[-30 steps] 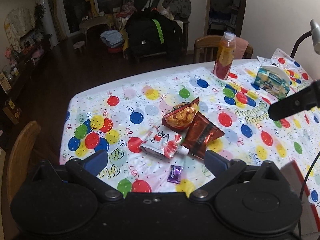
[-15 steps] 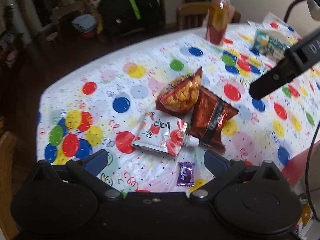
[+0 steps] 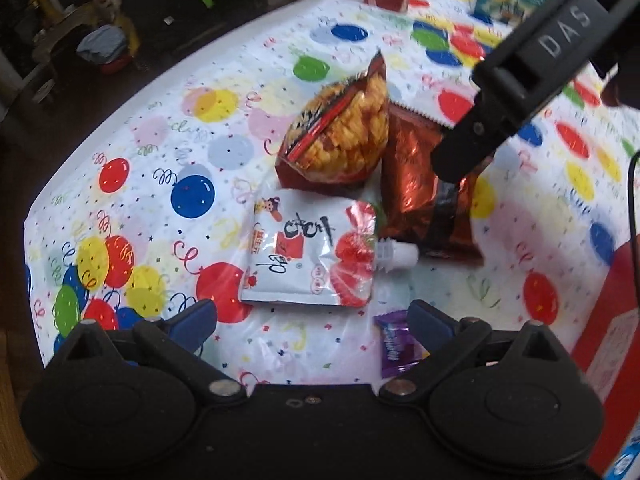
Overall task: Organize snacks
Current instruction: 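Grasp the white spouted pouch with left tool while right tool grasps red-brown foil bag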
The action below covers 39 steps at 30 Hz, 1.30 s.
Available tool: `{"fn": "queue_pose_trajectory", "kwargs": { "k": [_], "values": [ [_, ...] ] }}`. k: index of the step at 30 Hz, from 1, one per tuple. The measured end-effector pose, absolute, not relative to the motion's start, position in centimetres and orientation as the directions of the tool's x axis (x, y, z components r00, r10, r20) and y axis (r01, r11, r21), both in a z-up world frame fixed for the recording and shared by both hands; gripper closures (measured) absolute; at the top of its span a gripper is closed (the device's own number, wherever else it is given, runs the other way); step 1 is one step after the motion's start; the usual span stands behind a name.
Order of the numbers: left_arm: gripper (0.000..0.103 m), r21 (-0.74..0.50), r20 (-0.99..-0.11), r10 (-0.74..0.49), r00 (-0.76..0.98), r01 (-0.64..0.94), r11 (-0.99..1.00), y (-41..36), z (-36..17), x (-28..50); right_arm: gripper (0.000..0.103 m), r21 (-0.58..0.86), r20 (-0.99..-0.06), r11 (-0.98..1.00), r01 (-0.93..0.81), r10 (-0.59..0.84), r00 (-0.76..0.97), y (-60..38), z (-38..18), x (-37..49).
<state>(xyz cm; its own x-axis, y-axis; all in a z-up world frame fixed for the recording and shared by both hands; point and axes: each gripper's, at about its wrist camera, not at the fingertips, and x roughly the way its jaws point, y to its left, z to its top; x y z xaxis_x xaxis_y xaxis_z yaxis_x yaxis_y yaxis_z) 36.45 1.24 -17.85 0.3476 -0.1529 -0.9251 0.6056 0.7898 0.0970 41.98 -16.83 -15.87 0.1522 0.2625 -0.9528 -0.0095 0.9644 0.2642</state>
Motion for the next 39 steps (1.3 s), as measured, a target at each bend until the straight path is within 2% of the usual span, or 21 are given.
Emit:
{"fn": "queue_pose_trajectory", "kwargs": {
  "k": [14, 19, 23, 25, 26, 27, 31, 33, 39],
  "values": [
    [0.004, 0.085, -0.943, -0.147, 0.299, 0.643, 0.761, 0.0, -20.2, 39.3, 0.000, 0.258, -0.958, 0.962, -0.084, 0.266, 0.104, -15.6, -19.6, 44.0],
    [0.011, 0.069, -0.938, -0.167, 0.305, 0.634, 0.770, 0.0, -20.5, 39.4, 0.002, 0.259, -0.958, 0.962, -0.089, 0.268, 0.104, -15.4, -19.8, 43.8],
    [0.014, 0.055, -0.934, -0.180, 0.308, 0.623, 0.780, 0.1, -20.4, 39.3, 0.014, 0.282, -0.951, 0.955, -0.092, 0.291, 0.101, -15.1, -19.7, 43.5],
    [0.015, 0.056, -0.933, -0.177, 0.312, 0.614, 0.787, 0.0, -20.4, 39.2, 0.027, 0.281, -0.951, 0.955, -0.094, 0.290, 0.104, -15.0, -19.5, 43.3],
    [0.015, 0.054, -0.933, -0.177, 0.312, 0.609, 0.791, 0.1, -20.4, 39.1, 0.029, 0.275, -0.952, 0.957, -0.096, 0.285, 0.110, -14.9, -19.3, 43.2],
    [0.024, 0.051, -0.931, -0.181, 0.318, 0.602, 0.797, 0.2, -20.2, 39.0, 0.034, 0.266, -0.954, 0.959, -0.098, 0.276, 0.119, -14.9, -19.2, 43.0],
    [0.024, 0.016, -0.930, -0.197, 0.311, 0.569, 0.822, 0.9, -19.8, 38.9, 0.047, 0.267, -0.952, 0.960, -0.084, 0.276, 0.134, -15.4, -18.7, 42.5],
    [0.025, 0.024, -0.928, -0.191, 0.321, 0.562, 0.827, 1.0, -19.8, 38.5, 0.052, 0.272, -0.949, 0.959, -0.078, 0.280, 0.142, -15.6, -18.4, 42.2],
    [0.026, -0.022, -0.923, -0.212, 0.322, 0.506, 0.863, 1.8, -18.9, 37.6, 0.056, 0.287, -0.942, 0.955, -0.071, 0.295, 0.162, -16.3, -16.7, 41.0]
  ]
}}
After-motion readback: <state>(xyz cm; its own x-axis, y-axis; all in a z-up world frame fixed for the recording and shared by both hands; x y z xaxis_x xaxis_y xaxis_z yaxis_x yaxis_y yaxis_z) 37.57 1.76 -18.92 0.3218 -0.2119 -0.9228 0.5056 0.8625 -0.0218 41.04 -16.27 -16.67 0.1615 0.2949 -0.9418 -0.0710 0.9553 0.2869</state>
